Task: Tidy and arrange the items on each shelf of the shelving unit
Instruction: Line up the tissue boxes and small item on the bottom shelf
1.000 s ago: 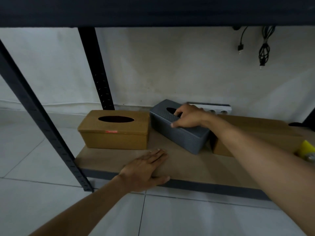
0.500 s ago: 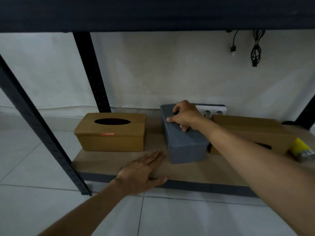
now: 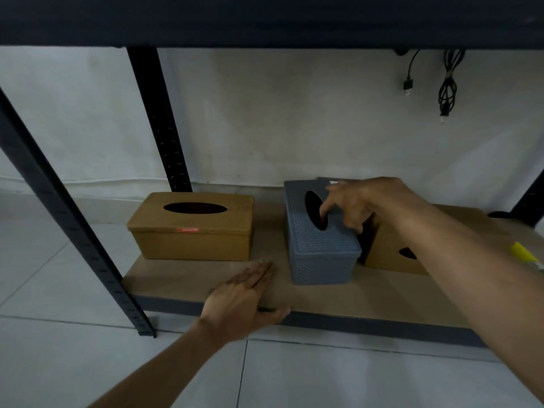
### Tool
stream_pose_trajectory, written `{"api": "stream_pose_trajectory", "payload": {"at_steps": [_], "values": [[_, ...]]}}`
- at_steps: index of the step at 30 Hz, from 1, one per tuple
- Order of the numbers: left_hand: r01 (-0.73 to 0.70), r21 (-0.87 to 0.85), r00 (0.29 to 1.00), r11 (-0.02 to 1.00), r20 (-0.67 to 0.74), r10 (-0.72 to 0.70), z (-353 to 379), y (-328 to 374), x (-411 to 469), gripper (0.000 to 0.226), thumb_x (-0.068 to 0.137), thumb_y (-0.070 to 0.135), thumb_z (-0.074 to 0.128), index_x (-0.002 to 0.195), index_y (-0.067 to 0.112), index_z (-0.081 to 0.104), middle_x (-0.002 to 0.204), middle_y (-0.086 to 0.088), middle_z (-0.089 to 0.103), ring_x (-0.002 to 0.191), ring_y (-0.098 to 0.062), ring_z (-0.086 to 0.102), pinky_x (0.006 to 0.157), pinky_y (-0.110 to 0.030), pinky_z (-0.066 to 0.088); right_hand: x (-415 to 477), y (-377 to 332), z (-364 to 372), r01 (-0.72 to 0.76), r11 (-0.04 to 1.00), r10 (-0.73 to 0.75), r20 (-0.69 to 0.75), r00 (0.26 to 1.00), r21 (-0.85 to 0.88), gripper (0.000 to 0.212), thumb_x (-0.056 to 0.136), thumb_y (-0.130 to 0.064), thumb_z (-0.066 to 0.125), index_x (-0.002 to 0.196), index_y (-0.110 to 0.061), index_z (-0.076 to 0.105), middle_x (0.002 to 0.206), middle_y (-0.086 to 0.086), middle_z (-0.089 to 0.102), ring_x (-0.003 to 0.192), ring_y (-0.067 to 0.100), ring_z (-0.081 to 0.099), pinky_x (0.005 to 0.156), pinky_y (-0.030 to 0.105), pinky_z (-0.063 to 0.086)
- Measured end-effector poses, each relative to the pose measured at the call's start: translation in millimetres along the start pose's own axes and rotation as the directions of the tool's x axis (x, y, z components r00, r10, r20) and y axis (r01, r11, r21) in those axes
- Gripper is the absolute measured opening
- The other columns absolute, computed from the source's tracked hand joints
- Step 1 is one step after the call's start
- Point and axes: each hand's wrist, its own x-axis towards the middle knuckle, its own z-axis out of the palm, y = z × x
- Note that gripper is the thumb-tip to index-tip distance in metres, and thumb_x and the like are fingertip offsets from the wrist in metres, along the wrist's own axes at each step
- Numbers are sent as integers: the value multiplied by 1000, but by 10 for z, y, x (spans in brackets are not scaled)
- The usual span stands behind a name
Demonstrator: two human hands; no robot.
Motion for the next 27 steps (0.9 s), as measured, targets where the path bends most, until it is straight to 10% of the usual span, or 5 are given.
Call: {"api": "stream_pose_trajectory", "payload": {"at_steps": [6,12,21,27], "values": [[64,-12,972,998,-226,-65,132,61,-161,89,90,80,27,130,10,65,131,-5,65,114,-18,66,85,-28,54,-49,147,61,40,962,-43,7,999,270,75,71,-51,85,137,-50,50,165,-12,-12,152,22,-9,123,45,10],[100,-82,967,992,-227,-117,84,94,-211,87,87,82,33,126,12,68,129,-3,66,117,-17,64,88,-28,51,1,76,165,202,875,-70,-297,952,441,71,64,-62,84,127,-33,66,129,-12,51,128,15,47,103,28,40],[100,-78,991,992,-84,-106,-31,139,-224,77,85,82,31,120,26,72,122,11,69,108,-4,66,77,-19,51,78,-131,200,242,869,-65,-387,920,431,66,66,-82,66,115,-38,72,84,-20,59,82,5,55,63,25,40],[128,-76,991,989,-21,-130,-114,158,-240,79,90,81,27,125,25,69,129,10,66,114,-5,64,88,-20,33,99,-193,223,171,885,3,-372,928,433,71,68,-89,54,120,-44,67,112,-15,63,104,12,58,86,35,51]]}}
